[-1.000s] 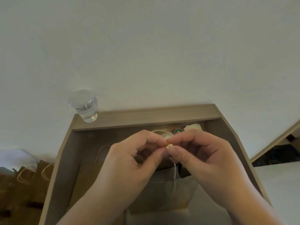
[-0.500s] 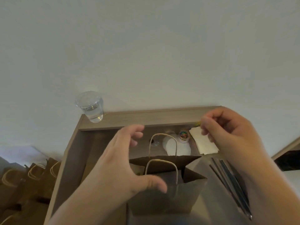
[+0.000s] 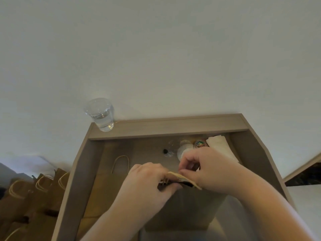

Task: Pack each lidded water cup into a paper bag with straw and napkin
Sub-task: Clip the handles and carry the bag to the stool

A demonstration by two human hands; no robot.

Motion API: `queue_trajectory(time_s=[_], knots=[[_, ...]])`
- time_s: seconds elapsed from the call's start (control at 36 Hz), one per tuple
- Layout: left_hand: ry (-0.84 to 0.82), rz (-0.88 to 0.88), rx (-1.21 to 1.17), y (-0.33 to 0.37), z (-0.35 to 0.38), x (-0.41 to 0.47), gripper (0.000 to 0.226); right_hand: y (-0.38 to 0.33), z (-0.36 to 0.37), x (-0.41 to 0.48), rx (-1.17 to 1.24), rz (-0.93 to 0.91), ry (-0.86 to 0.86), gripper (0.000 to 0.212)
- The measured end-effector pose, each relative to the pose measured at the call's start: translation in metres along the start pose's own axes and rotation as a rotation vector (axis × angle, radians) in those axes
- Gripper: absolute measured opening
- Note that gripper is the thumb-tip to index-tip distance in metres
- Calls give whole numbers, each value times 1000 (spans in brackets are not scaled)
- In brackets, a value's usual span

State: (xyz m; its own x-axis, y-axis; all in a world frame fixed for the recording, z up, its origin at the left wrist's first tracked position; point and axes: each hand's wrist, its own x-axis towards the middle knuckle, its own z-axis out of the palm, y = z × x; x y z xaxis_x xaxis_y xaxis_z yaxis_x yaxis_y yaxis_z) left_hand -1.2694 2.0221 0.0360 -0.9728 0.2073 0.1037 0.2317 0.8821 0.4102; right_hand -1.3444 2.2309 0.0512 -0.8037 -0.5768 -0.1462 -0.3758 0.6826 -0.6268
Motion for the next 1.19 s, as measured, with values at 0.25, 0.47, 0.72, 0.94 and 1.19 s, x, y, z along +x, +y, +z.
queue_trajectory(time_s=[0.25,0.47,0.72,0.94,1.19], knots=[[-27,17,-107,-1,-3,-2,35,-23,2,-32,-57,-16,57,10],[-23,64,-97,-2,-4,0,44,-28,4,-37,-97,-15,79,10],[-25,100,-52,-6,-2,-3,26,-33,14,-35,-158,13,109,13],[6,102,-57,-6,-2,-3,15,-35,10,-29,-184,62,50,18],[-100,34,-41,-27,-9,-12,34,-39,16,-20,-254,99,-1,13]])
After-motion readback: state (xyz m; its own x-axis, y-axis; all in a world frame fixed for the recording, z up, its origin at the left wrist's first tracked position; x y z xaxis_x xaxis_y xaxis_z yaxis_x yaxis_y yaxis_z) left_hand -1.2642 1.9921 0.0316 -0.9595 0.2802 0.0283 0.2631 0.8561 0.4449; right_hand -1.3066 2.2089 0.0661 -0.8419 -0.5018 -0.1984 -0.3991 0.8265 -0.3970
